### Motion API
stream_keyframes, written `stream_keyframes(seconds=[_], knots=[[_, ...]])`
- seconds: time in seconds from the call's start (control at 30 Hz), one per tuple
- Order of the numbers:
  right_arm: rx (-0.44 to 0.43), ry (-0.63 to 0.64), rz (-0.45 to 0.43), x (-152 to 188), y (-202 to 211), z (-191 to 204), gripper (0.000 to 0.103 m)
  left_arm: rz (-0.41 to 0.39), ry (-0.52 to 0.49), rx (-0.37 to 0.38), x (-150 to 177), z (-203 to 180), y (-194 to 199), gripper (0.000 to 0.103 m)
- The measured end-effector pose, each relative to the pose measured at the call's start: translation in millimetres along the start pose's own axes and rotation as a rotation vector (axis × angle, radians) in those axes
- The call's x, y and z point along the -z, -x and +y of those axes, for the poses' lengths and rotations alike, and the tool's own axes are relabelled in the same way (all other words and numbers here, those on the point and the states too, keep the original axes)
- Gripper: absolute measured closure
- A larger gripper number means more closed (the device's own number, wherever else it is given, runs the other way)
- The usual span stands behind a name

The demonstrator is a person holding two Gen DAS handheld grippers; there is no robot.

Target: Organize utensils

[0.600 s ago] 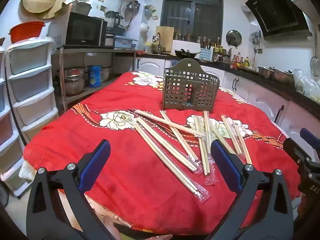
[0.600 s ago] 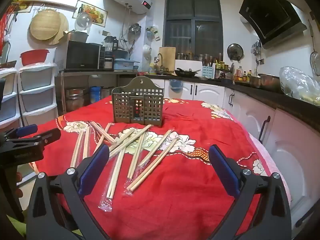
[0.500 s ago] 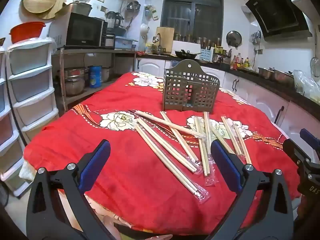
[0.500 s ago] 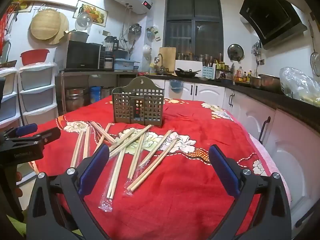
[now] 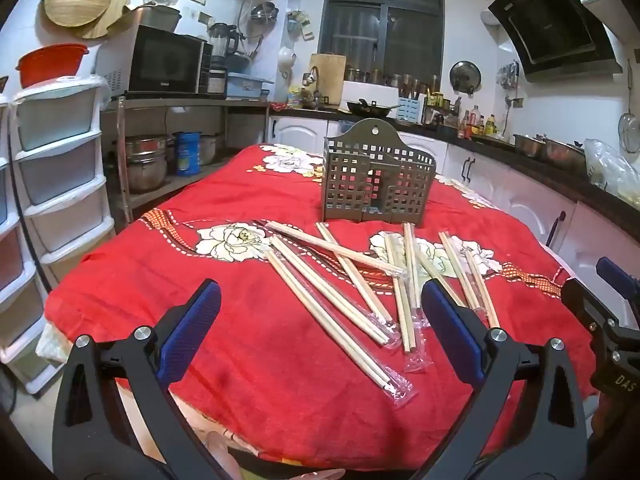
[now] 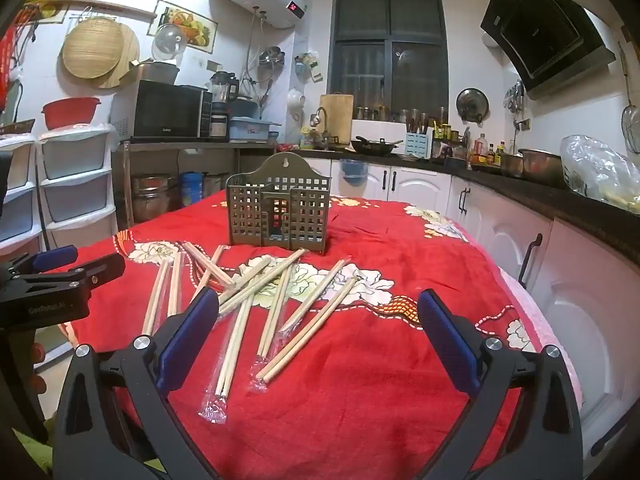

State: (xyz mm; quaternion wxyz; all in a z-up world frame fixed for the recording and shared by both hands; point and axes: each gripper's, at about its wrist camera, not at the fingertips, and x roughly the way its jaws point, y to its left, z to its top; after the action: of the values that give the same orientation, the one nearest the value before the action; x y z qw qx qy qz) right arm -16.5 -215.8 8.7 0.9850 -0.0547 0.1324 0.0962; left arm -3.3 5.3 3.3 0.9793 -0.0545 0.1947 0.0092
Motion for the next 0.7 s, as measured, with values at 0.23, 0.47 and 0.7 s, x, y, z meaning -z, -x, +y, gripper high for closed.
stream_keyframes(seconds=[0.23, 0.47, 0.7], knots=[[-0.003, -0.004, 0.001, 0.6, -3.1, -1.0, 0.006, 0.007, -0.002, 0.002, -1.0, -8.7, -1.5, 0.011], [-0.002, -0.01, 0.001, 1.0, -5.7, 2.5, 0.006, 0.005, -0.003, 0.0, 1.5, -6.8, -3.4, 0.011], [0.002, -0.008, 0.006, 0.3, -3.6, -3.2, 0.006, 0.008, -0.007, 0.0, 0.2, -10.2, -0.6, 0.011]])
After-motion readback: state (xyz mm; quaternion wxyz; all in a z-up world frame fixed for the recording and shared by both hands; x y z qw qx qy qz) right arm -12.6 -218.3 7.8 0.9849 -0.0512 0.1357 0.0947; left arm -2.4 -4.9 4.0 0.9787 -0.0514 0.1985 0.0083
